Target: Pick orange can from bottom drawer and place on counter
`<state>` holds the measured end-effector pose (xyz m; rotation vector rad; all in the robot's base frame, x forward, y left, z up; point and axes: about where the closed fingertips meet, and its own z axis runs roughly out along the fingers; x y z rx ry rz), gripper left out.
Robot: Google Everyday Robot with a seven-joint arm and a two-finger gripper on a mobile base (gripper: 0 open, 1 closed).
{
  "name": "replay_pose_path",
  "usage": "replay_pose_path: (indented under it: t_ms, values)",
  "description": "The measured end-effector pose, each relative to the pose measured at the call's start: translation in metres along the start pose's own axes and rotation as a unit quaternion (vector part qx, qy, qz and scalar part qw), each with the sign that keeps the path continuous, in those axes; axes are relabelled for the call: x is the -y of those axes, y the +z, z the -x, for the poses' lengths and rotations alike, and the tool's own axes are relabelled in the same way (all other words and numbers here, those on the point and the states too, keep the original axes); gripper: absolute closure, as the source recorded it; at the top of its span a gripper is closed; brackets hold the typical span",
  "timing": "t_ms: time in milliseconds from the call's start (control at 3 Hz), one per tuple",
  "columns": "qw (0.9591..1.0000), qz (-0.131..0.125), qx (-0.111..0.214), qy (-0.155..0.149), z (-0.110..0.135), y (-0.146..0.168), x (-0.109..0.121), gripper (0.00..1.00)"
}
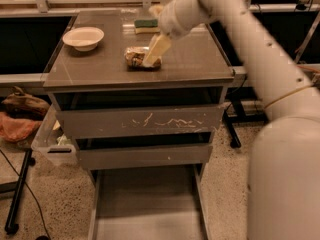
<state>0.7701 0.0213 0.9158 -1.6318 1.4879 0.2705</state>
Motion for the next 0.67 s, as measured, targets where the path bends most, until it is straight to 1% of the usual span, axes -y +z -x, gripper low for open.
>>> replay_pose_path:
  t_ms: [333,667]
  values:
    - [0.9965,-0.072,-0.039,-0.016,0.049,-0.089,0.008,0.0]
    - [0.9841,-0.161,-0.071,-0.021,0.093,-0.182,-0.005,0.0]
